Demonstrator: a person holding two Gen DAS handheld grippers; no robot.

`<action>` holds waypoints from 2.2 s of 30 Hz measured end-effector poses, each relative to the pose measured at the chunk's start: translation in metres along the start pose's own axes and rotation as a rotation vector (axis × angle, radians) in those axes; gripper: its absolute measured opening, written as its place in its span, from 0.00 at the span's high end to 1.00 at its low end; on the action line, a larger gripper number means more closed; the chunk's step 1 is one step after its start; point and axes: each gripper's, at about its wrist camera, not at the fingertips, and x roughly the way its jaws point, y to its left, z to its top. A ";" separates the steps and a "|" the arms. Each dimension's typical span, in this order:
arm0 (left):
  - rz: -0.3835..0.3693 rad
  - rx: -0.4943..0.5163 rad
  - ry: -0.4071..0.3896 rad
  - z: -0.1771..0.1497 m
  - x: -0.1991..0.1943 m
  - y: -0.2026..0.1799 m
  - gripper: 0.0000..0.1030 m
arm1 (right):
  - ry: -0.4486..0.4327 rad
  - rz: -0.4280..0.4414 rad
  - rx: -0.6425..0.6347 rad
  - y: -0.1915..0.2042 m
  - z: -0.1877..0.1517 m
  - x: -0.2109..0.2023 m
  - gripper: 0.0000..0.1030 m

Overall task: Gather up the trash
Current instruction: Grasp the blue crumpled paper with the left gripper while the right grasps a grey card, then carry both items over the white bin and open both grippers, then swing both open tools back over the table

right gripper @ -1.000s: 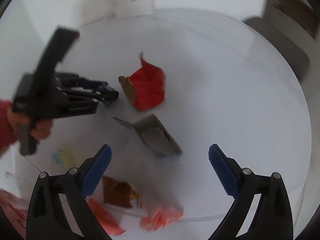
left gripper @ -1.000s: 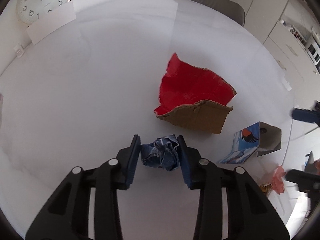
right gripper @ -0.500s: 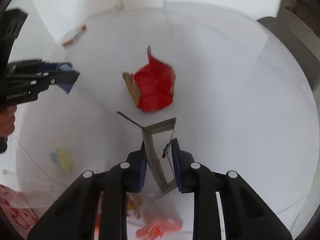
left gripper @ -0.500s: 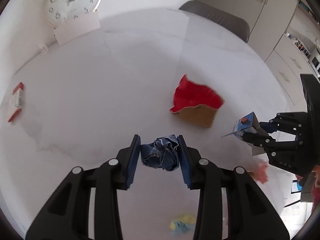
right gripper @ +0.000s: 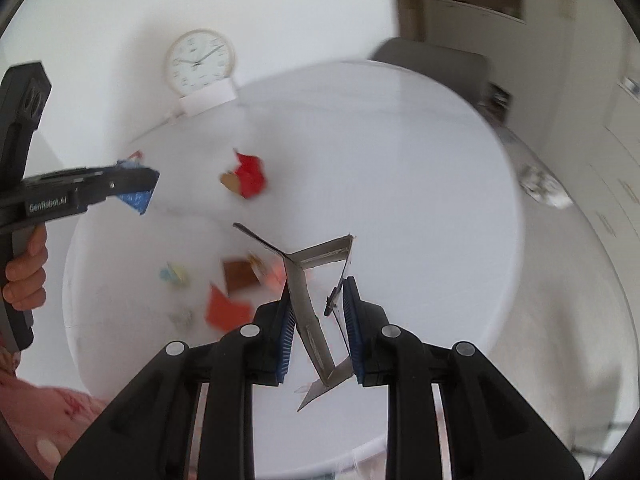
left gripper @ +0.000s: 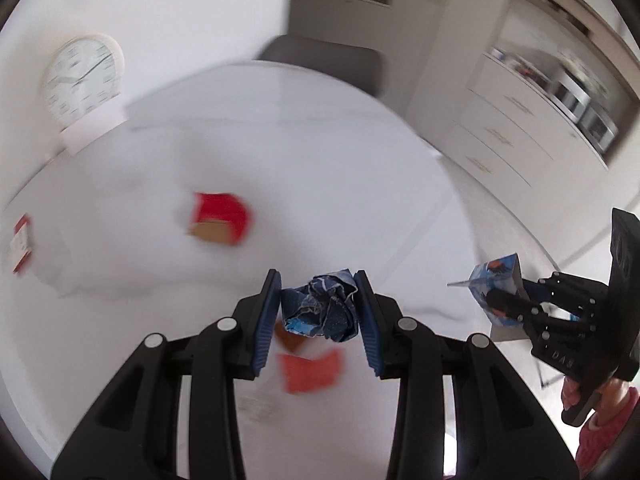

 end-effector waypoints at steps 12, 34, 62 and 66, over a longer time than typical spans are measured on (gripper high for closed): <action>-0.150 0.267 0.085 -0.036 0.014 -0.162 0.64 | 0.078 -0.191 0.245 -0.081 -0.130 -0.028 0.74; -0.117 0.387 0.149 -0.081 0.018 -0.238 0.64 | 0.270 -0.272 0.531 -0.159 -0.241 0.055 0.23; -0.243 0.413 0.429 -0.136 0.128 -0.307 0.18 | 0.160 -0.416 0.643 -0.209 -0.261 -0.054 0.09; -0.236 0.374 0.341 -0.116 0.095 -0.286 0.12 | 0.114 -0.410 0.594 -0.195 -0.236 -0.067 0.09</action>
